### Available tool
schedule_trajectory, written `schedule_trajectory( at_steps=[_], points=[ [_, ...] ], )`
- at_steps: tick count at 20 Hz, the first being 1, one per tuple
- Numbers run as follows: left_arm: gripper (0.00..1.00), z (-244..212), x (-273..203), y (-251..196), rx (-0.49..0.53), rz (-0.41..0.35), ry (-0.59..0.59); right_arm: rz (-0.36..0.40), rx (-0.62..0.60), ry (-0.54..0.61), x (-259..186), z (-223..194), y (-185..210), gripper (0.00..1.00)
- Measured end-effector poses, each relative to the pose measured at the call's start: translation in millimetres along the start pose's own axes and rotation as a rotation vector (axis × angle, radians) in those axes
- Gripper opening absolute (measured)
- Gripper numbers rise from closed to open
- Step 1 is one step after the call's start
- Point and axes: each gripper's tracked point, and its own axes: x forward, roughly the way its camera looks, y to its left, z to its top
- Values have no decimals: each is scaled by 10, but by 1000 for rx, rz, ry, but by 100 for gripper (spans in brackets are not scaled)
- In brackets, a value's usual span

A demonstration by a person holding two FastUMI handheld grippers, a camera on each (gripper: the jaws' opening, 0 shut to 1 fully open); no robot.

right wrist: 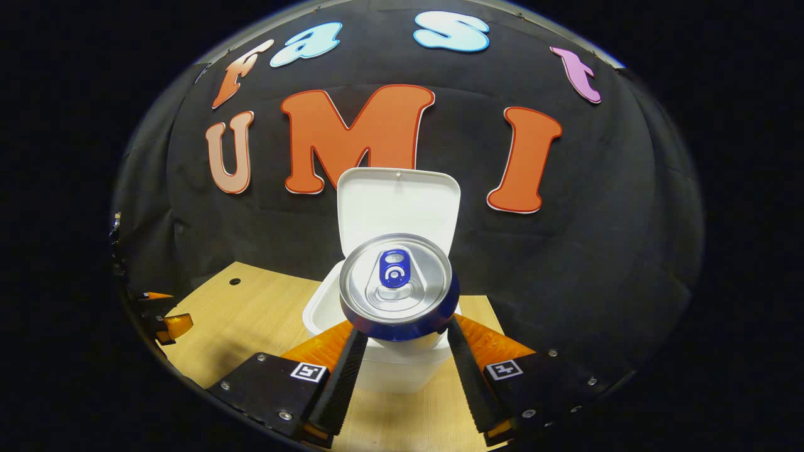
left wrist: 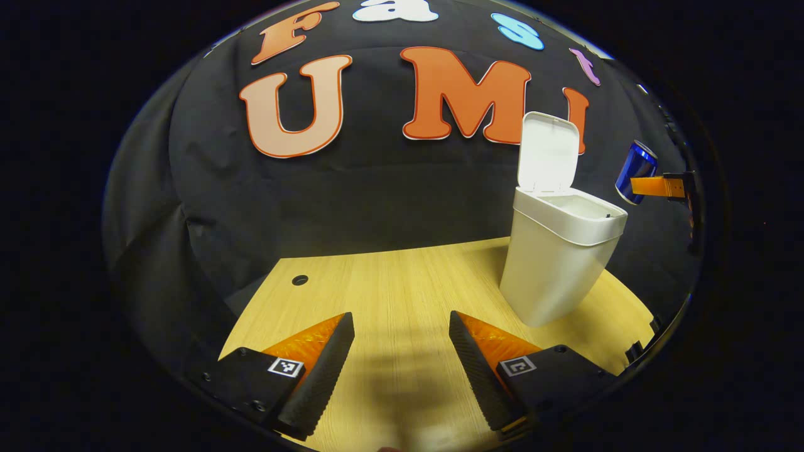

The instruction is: Press the lid of the desktop garbage bin to open it, pick up the crumpled paper on the desktop and throw it into the bin, then pick up the pop can on the desktop and drop it into the bin, and finally close the garbage bin lid.

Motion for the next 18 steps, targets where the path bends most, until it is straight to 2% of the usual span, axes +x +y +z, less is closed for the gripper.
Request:
schedule_trajectory(
  at_steps=[6, 18],
  points=[
    [97, -69, -191, 178, 9, 79, -9, 54, -9, -14, 198, 61, 139, 77],
    [98, -281, -520, 596, -55, 225, 16, 83, -37, -11, 707, 30, 158, 77]
  ],
)
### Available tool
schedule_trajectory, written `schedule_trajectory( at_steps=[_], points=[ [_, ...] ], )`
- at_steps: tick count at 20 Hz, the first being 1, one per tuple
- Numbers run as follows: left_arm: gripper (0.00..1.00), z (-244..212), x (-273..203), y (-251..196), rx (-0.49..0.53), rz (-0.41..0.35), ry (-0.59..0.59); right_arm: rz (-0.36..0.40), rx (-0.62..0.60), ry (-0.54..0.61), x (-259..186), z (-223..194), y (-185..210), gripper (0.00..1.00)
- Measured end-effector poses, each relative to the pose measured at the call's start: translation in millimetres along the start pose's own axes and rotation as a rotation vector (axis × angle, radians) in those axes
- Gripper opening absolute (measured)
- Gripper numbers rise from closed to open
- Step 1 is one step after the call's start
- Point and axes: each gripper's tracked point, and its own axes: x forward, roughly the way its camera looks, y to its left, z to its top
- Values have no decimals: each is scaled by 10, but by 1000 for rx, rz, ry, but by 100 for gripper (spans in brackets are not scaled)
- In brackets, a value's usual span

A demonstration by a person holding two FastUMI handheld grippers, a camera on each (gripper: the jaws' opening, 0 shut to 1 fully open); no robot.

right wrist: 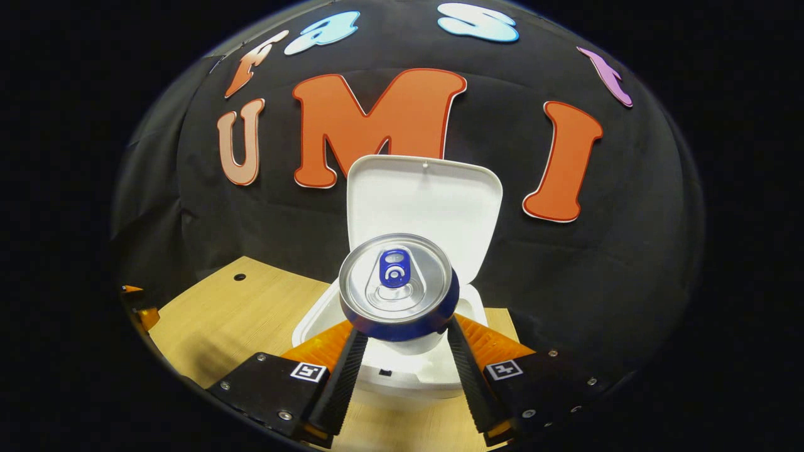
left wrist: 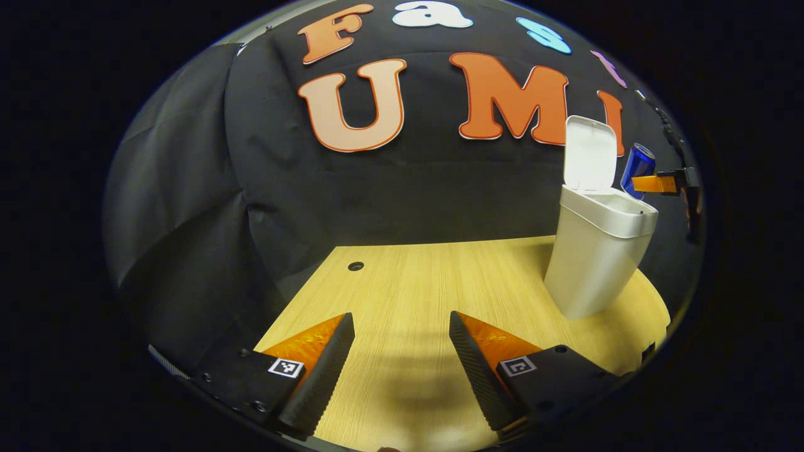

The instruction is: Press the lid of the desktop garbage bin to open it, pick up the crumpled paper on the desktop and throw it into the bin, then pick up the pop can on the desktop and drop it into the bin, and finally close the garbage bin lid.

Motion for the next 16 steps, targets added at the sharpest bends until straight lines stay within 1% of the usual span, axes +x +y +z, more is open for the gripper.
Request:
schedule_trajectory(
  at_steps=[2, 6, 9, 10, 11, 16],
  points=[
    [98, -18, -20, 49, -12, 11, 2, 6, 2, -4, 76, -2, 15, 77],
    [96, -33, -12, 145, -74, 37, 14, 19, 11, 9, 211, -84, 67, 77],
    [97, -18, -8, 184, -73, 61, 7, 25, 12, 23, 326, -155, 117, 77],
    [96, -29, 0, 190, -75, 67, 6, 30, 11, 27, 356, -179, 136, 73],
    [96, -36, 3, 194, -78, 70, 7, 28, 10, 34, 387, -211, 142, 78],
    [98, -29, 5, 221, -78, 67, 9, 23, 22, 79, 513, -394, 155, 78]
  ],
)
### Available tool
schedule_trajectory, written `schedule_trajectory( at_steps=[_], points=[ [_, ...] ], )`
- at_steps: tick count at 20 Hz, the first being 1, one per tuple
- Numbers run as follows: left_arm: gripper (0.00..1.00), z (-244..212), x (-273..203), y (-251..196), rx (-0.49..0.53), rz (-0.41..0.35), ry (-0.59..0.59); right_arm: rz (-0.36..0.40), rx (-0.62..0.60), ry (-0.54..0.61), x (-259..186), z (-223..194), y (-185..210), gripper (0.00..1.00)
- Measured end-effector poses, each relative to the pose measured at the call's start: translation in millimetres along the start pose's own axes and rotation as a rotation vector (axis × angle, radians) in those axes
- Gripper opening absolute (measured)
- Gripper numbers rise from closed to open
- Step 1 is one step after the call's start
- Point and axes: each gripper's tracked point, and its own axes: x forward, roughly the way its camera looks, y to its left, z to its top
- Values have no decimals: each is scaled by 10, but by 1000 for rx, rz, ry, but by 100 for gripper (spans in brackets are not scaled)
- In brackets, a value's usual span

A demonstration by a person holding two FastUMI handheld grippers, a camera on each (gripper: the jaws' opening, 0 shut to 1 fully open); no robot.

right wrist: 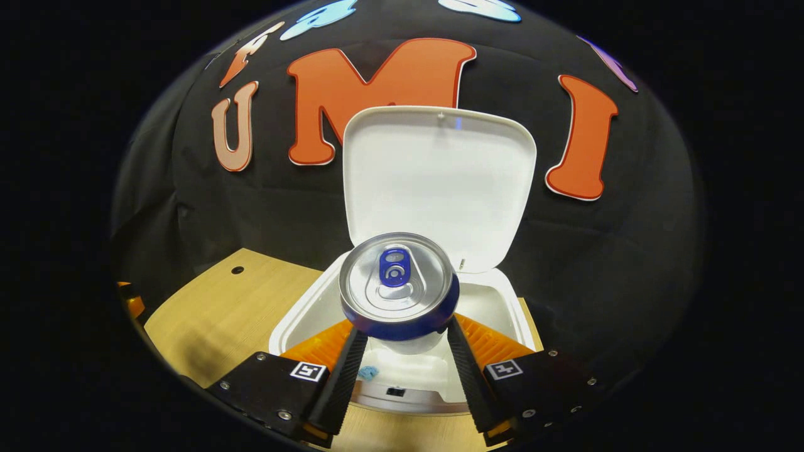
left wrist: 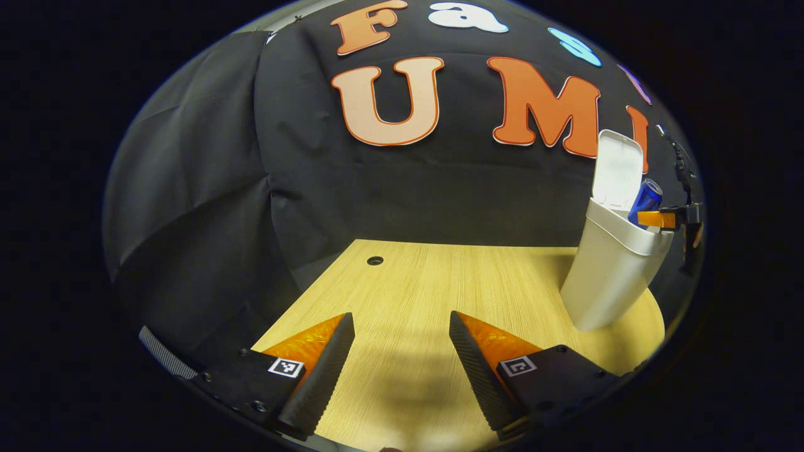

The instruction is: Press the lid of the desktop garbage bin to open it, pick up the crumpled paper on the desktop and throw it into the bin, then pick up the pop can on the desktop and drop it into the bin, and finally close the garbage bin lid.

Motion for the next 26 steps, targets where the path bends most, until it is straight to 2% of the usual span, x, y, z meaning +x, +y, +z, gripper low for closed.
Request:
schedule_trajectory(
  at_steps=[7, 14, 15, 16, 26],
  points=[
    [97, -19, 13, 5, 4, -5, 18, 5, 79, 46, 86, -164, -35, 77],
    [97, -24, 17, -1, 5, -15, 28, 22, 111, 58, 84, -157, 53, 79],
    [98, -23, 23, 0, 6, -17, 29, 27, 115, 60, 75, -147, 68, 75],
    [98, -29, 32, 2, 6, -17, 32, 31, 120, 59, 75, -147, 84, 80],
    [98, -24, 50, 0, -6, -33, 36, 9, 174, 27, -125, 65, -10, 83]
  ],
)
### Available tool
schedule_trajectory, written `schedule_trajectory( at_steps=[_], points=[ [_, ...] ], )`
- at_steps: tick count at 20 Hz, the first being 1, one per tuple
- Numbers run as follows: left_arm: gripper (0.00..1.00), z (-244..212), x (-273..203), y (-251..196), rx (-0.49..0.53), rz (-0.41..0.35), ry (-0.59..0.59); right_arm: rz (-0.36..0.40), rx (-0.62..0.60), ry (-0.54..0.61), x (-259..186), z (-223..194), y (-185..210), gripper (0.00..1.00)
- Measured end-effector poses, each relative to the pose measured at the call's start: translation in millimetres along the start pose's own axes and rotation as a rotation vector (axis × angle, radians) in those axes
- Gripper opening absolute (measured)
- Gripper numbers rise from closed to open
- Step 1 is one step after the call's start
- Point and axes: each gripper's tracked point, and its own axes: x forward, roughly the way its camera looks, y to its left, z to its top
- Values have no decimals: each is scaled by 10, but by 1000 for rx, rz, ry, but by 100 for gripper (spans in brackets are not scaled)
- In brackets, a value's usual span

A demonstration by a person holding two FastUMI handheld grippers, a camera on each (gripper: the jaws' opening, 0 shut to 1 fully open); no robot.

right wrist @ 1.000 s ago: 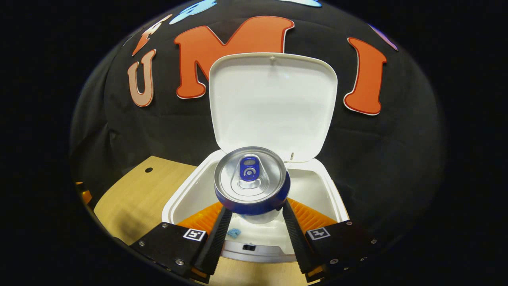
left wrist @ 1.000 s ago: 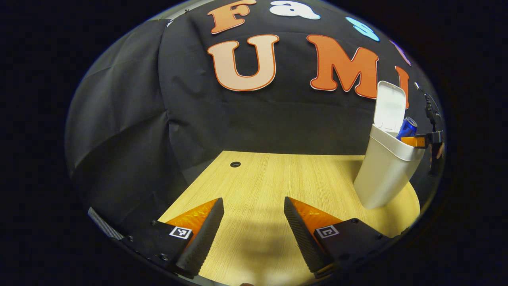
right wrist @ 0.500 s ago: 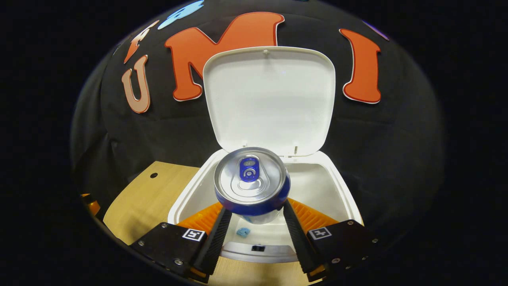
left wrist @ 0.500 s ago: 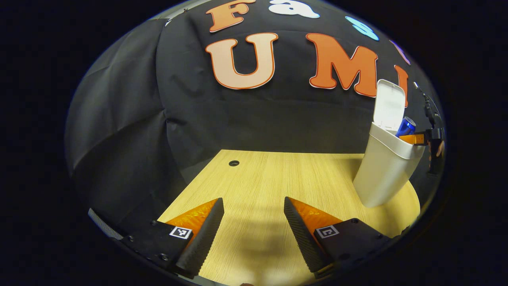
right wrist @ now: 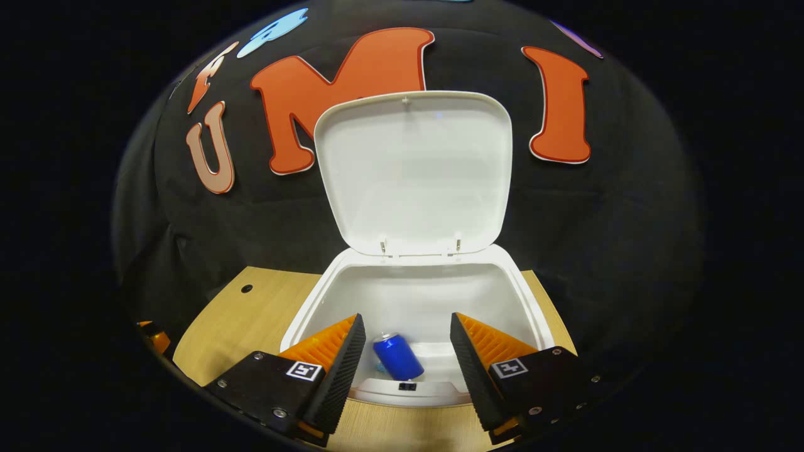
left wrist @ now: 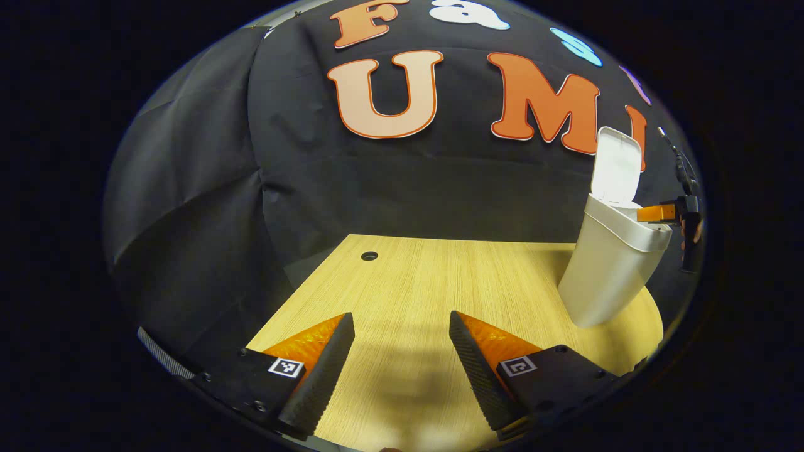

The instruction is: Press the lid of the desktop garbage bin to open it, pick up the crumpled paper on the desktop and throw it into the bin, then pick up the pop can on the desktop and drop it into the bin, and finally close the garbage bin lid.

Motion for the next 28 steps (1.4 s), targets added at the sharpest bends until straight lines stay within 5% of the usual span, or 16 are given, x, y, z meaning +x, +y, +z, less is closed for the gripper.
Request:
schedule_trajectory(
  at_steps=[28],
  points=[
    [98, 21, 62, -9, -5, -15, 4, -13, -111, -216, -159, 1872, -17, 83]
  ],
)
